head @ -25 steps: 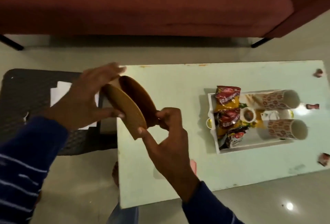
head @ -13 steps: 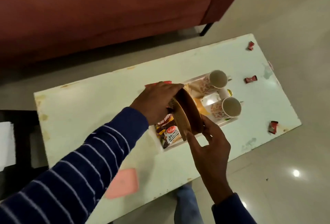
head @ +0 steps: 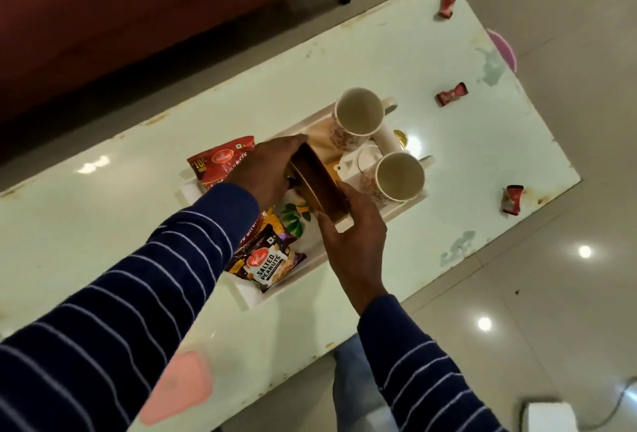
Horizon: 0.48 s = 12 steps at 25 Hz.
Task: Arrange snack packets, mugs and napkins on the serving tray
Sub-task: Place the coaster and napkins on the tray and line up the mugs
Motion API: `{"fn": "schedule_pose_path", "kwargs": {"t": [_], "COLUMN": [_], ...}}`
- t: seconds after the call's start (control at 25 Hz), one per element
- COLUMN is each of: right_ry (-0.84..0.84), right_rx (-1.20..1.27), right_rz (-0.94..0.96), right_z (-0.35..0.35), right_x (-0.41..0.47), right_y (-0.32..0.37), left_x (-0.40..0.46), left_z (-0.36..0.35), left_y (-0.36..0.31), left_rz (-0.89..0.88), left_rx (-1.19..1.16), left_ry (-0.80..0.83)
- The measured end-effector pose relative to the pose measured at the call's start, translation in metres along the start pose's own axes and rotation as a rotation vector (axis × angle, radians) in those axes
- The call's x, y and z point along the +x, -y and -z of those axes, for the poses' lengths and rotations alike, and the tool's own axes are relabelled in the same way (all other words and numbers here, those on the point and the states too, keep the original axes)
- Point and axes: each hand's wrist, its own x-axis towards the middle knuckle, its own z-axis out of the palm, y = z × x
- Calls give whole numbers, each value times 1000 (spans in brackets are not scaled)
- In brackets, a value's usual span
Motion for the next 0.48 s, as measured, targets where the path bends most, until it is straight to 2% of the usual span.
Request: {"fn": "schedule_pose_path", "kwargs": {"t": [0.32, 0.48], "right_ry": [25, 51], "right_rx": [-77, -75], "right_rz": [1, -18], "right_z": [-10, -16], "right_x": [10, 8], "right_y": [-20, -21], "left_x": [7, -2], "left_z": [-15, -10], "left_y": [9, 9], "left_rz": [-29, -46], "left_rx": [-20, -81], "left_ry": [70, 19]}}
